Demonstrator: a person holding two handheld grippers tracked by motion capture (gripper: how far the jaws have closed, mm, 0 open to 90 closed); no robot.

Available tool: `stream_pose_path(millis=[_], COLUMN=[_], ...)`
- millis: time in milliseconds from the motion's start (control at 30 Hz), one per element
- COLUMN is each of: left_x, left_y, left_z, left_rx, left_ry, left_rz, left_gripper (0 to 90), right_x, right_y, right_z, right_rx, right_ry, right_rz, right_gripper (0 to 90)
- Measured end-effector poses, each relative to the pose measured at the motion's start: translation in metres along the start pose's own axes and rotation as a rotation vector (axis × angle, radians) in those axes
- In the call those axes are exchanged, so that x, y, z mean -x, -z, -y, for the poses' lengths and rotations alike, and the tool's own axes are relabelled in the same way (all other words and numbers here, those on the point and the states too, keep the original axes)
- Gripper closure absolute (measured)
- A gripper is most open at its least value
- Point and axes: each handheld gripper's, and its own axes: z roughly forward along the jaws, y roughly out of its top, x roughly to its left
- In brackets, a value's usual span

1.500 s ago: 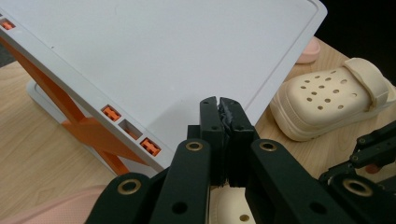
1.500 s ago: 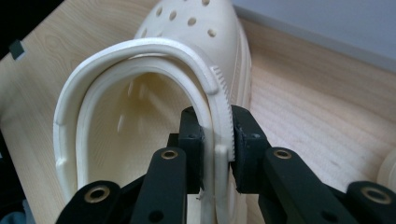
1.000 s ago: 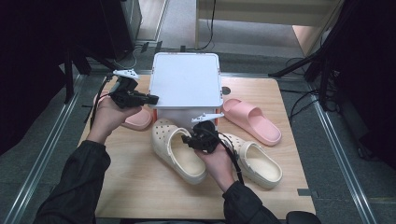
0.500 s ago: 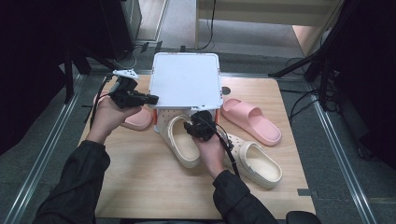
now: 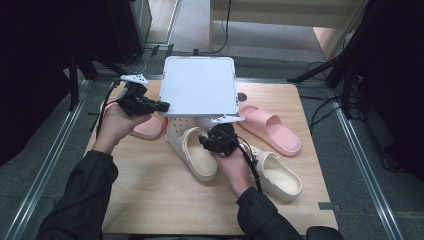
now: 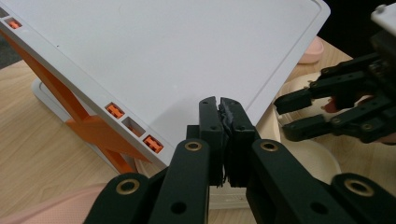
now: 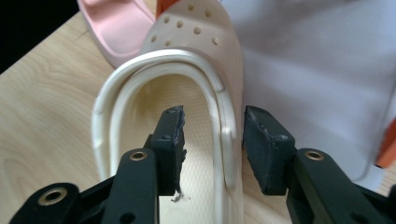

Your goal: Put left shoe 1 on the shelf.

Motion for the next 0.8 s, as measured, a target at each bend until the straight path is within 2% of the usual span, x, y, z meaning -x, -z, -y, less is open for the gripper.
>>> stream_pose_path(millis=[100, 233, 333, 467, 533, 800], left_x=[0.000, 0.000, 0.000, 0.000, 0.000, 0.001], left_y=[0.000, 0.000, 0.000, 0.000, 0.000, 0.000], left_z=[0.000, 0.000, 0.000, 0.000, 0.000, 0.000], left_rx=[0.000, -0.001, -0.001, 0.000, 0.000, 0.002], left_ry=[0.002, 0.005, 0.007, 0.006, 0.006, 0.008], left_rz=[0.000, 0.001, 0.003, 0.000, 0.001, -0.002], left_gripper=[88.0, 88.0, 87.9, 87.8, 87.9, 87.9], right_x=[0.000, -0.002, -0.002, -0.004, -0.005, -0.013], right_y=[0.013, 0.028, 0.038, 0.049, 0.054, 0.060], right_z=[0.002, 0.010, 0.016, 0.027, 0.034, 0.067], right_rx=[0.007, -0.003, -0.001, -0.013, -0.010, -0.049], right_ry=[0.014, 0.051, 0.060, 0.056, 0.046, 0.080], right_rz=[-0.022, -0.045, -0.070, -0.108, -0.130, -0.147], right_gripper=[60.5, 67.7, 73.2, 81.7, 89.7, 90.0])
